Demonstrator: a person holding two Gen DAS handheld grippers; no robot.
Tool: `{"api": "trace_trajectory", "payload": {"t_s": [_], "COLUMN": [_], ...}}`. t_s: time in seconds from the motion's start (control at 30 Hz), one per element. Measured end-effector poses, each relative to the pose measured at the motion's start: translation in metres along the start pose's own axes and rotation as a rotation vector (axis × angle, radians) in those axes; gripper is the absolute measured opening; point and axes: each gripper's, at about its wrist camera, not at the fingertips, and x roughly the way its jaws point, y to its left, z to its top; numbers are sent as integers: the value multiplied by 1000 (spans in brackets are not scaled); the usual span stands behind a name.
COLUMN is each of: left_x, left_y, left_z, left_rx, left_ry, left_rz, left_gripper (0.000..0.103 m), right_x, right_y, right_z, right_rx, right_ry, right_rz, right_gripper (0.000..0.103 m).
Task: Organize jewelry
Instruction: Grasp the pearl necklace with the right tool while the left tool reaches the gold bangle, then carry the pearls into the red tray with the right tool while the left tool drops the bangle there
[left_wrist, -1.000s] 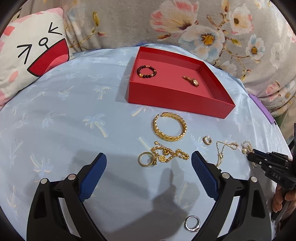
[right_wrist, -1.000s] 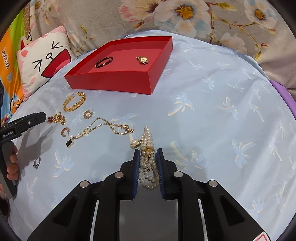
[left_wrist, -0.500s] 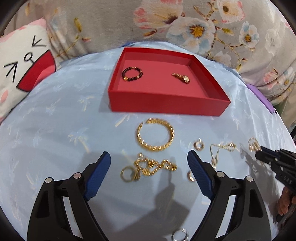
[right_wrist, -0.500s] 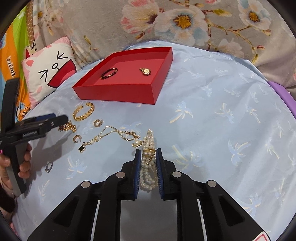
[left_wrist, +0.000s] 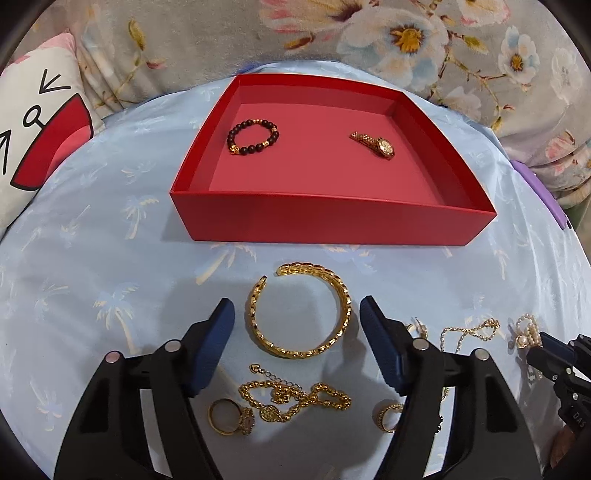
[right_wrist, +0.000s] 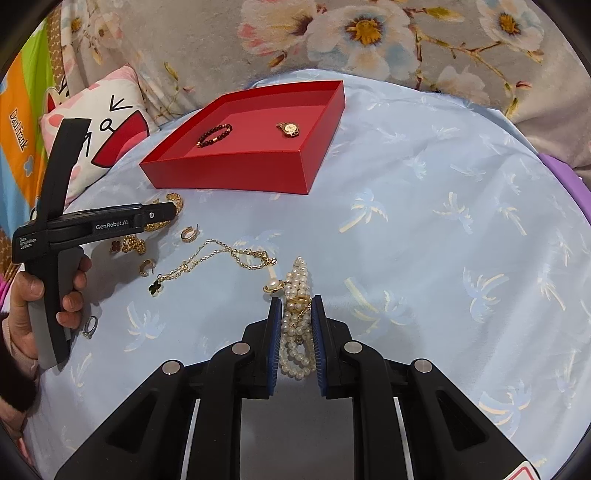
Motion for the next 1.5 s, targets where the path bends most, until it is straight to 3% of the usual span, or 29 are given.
{"api": "trace_trajectory", "payload": {"t_s": [0.1, 0.57, 0.77, 0.9, 1.13, 1.3, 1.5], "left_x": [-2, -38, -89, -98, -63, -21, 17], "left_y": [2, 2, 1, 3, 16, 25, 32], "left_z": [-1, -5, 34, 69, 107, 110, 108], "left_rx": [-8, -12, 14, 21, -29, -60, -70], "left_ry": [-7, -70, -209, -274, -249, -179, -117], "left_rz": [-11, -63, -67, -32, -19, -16, 2], "left_gripper": [54, 54, 54, 54, 54, 54, 54], "right_x": [1, -19, -38, -39, 6, 61, 90], "right_y": [0, -3, -2, 5, 11, 11, 18], "right_z": [-1, 10, 57, 100, 151, 155, 154], "right_rx": [4, 27, 18, 9, 67, 102, 95], "right_ry": [6, -53, -102, -161, -150, -66, -26], "right_rz": [0, 26, 69, 79, 115, 97, 85], "right_gripper": [15, 15, 15, 15, 15, 15, 15]}}
